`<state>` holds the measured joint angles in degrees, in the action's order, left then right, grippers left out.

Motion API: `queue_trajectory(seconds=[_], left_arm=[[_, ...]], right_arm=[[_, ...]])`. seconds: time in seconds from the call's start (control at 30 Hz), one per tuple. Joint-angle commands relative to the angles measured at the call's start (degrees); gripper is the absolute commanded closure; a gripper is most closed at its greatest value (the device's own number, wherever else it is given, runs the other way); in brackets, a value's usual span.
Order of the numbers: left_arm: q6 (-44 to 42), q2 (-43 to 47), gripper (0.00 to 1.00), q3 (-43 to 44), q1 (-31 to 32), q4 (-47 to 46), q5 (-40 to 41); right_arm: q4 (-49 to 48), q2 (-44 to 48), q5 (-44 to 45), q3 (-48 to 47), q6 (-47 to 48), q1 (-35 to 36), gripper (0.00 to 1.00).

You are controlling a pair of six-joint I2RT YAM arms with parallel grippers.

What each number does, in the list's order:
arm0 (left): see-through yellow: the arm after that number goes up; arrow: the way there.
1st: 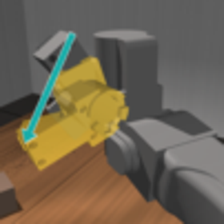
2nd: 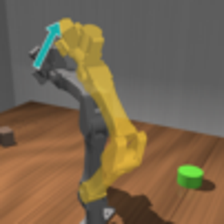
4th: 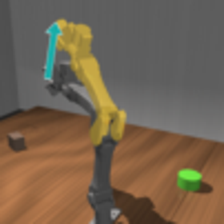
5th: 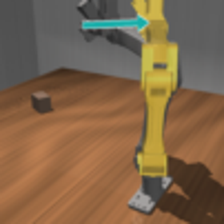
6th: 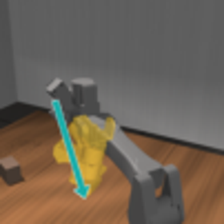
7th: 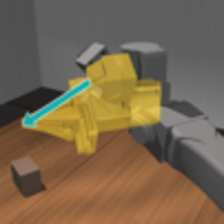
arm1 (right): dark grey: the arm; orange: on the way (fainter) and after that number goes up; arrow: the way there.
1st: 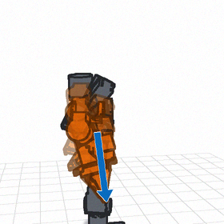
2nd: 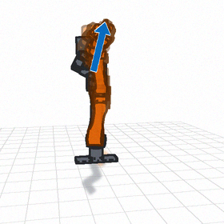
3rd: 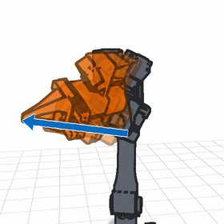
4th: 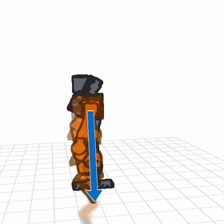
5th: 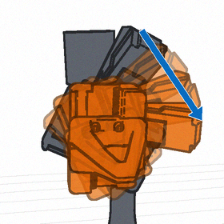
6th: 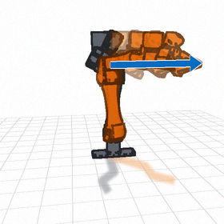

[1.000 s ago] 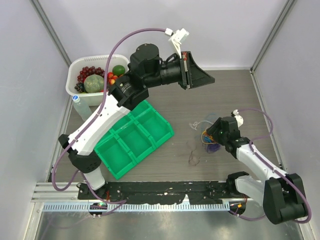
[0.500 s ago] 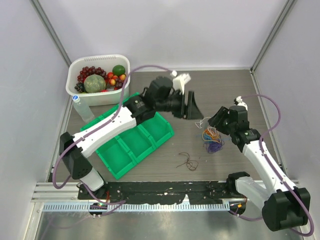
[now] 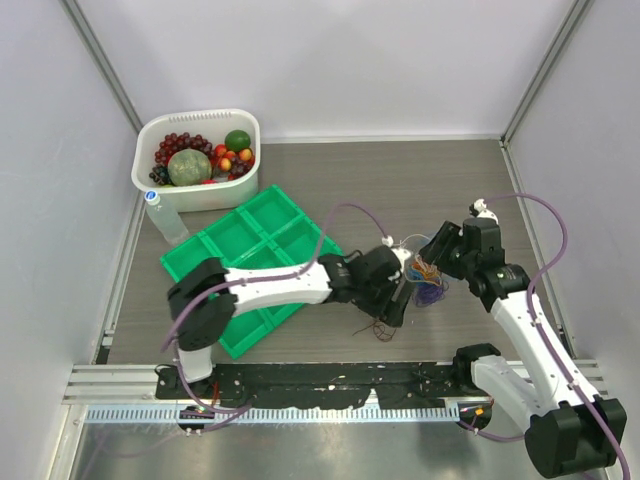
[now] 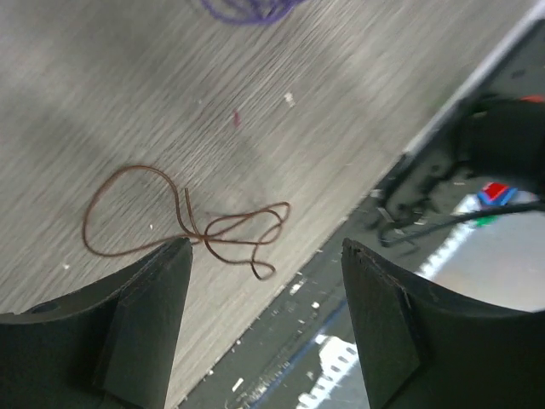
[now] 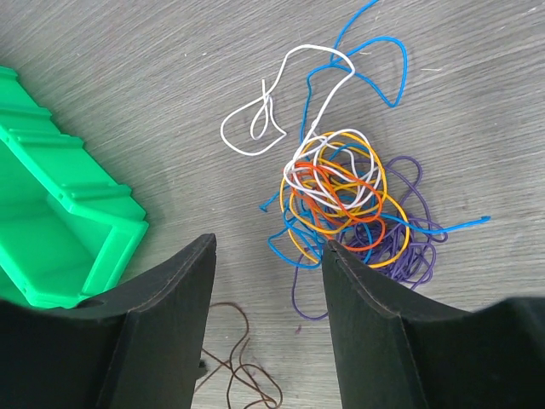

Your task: Untangle the cables

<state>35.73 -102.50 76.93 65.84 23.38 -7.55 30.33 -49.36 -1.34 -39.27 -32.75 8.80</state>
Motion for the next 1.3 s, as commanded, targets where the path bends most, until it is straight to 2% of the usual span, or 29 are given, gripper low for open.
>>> queue_trajectory(seconds=[0.0, 0.13, 0.17, 0.2, 0.27, 0.3, 0.37, 0.4, 0.5, 0.57, 0.73, 0.93, 0.97, 1.07, 1.13, 1.2, 1.27], left_arm=[[-1.89, -7.26, 0.25, 4.01, 2.71, 1.4, 6.49], [-2.06, -10.35, 0.27, 4.81, 3.33, 1.59, 8.94], [-2.24, -10.7, 0.34, 4.73, 3.41, 1.85, 9.74], [-2.5, -10.79, 0.45, 5.07, 3.33, 2.63, 10.71], [-3.11, -10.45, 0.75, 5.6, 3.5, 4.3, 11.85], [-3.47, -9.4, 0.84, 5.34, 3.59, 4.48, 12.64], [-4.43, -6.5, 0.98, 4.38, 3.5, 4.49, 14.31], [-5.31, -4.57, 1.0, 3.94, 3.5, 4.83, 15.89], [-8.38, 1.23, 1.0, 4.02, 2.98, 7.37, 22.3], [-10.23, 4.57, 1.0, 4.37, 1.14, 8.79, 23.54], [-12.17, 10.56, 1.0, 5.07, -6.41, 9.32, 19.6], [-12.61, 9.34, 1.0, 5.6, -16.17, 7.56, 14.59], [-13.04, 8.73, 0.96, 5.69, -17.4, 7.13, 14.23], [-13.14, 6.18, 0.7, 8.32, -19.61, 10.36, 15.98], [-12.61, 6.08, 0.59, 8.94, -19.7, 12.04, 16.78], [-10.95, 8.96, 0.47, 5.8, -19.7, 10.56, 16.87], [-9.98, 13.08, 0.41, 1.59, -19.7, 7.84, 17.22]], right_arm=[[0.35, 0.76, 0.12, -0.46, 1.11, -0.01, 0.42], [-0.7, 0.85, -1.38, 0.94, 0.5, -0.01, 0.42], [-1.06, 0.76, -1.47, 1.29, 0.41, -0.01, 0.42], [-1.32, 0.59, -1.82, 1.56, 0.32, -0.01, 0.43], [-1.67, 0.5, -1.99, 1.91, 0.23, -0.01, 0.43], [-1.67, 0.41, -2.08, 2.17, 0.15, -0.01, 0.43], [-2.2, 0.41, -2.26, 2.87, -0.03, -0.01, 0.43], [-2.81, 0.41, -2.69, 3.05, -0.29, -0.01, 0.43], [-3.87, -0.03, -4.45, 4.11, -0.38, -0.01, 0.43], [-3.43, -0.64, -4.81, 4.11, 0.06, -0.01, 0.44], [-3.43, -0.21, -4.9, 4.28, -0.03, -0.01, 0.44], [-3.69, -0.03, -4.98, 4.02, -0.73, -0.01, 0.44], [-3.7, -0.12, -4.98, 3.93, -0.73, -0.01, 0.45], [-3.52, -0.29, -4.63, 3.67, -0.65, -0.01, 0.44], [-3.26, -0.38, -4.02, 3.41, -0.38, -0.01, 0.44], [-3.17, -0.29, -3.23, 3.49, -0.3, 0.08, 0.44], [-3.43, -0.56, -2.53, 3.67, -0.38, 0.08, 0.44]])
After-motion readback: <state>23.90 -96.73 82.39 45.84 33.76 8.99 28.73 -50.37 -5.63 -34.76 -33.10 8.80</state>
